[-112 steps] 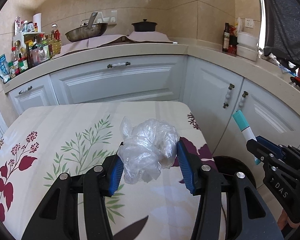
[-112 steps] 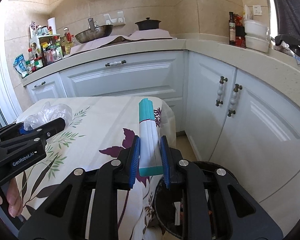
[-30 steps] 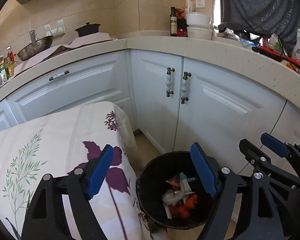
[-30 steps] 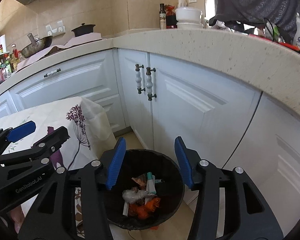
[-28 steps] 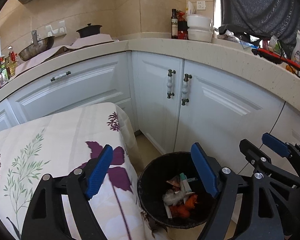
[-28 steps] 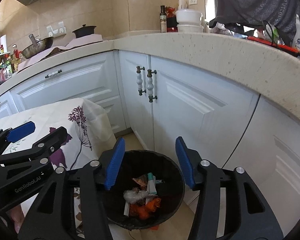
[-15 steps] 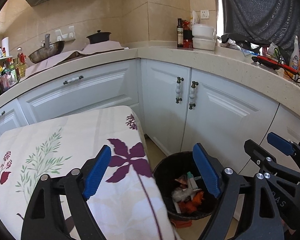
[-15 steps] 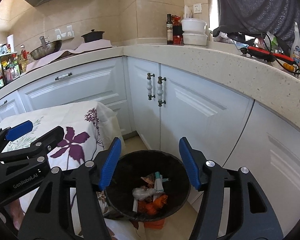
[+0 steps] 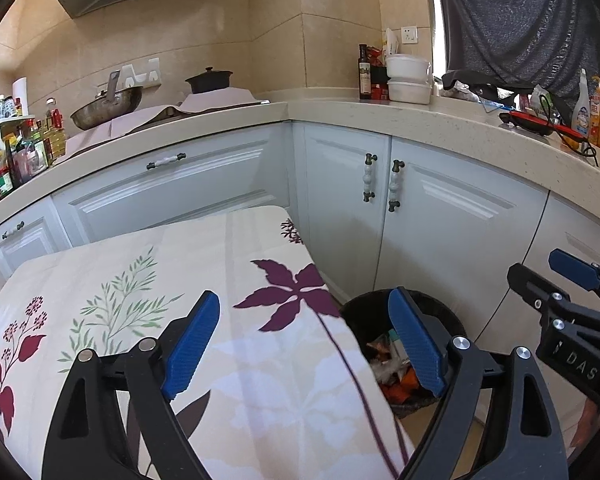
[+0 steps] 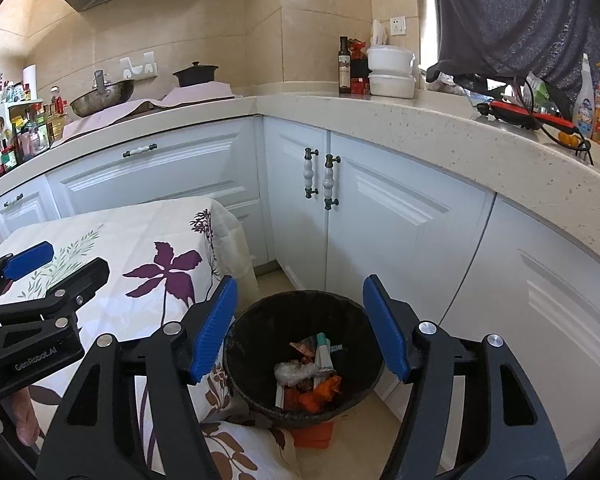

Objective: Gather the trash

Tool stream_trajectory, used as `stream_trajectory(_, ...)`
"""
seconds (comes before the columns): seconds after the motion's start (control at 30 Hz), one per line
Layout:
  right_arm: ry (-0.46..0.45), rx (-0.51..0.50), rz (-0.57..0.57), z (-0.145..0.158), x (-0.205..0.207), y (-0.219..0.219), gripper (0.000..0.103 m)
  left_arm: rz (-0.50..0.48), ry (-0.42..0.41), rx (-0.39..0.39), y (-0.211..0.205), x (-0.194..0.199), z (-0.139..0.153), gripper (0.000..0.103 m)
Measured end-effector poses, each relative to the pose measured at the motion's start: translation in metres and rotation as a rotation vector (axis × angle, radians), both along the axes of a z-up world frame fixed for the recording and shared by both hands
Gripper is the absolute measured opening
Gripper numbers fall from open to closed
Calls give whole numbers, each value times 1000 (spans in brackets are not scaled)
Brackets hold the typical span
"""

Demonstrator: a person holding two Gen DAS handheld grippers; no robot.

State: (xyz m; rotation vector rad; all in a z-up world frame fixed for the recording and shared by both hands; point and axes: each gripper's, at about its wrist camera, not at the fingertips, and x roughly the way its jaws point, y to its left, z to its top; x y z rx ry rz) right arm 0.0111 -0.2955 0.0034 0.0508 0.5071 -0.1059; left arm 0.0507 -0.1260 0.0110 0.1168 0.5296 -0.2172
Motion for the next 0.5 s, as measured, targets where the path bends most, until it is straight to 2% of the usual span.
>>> stream_trajectory(0.5, -6, -15, 26, 2, -13, 22, 64, 22, 7, -44, 19, -15, 4, 84)
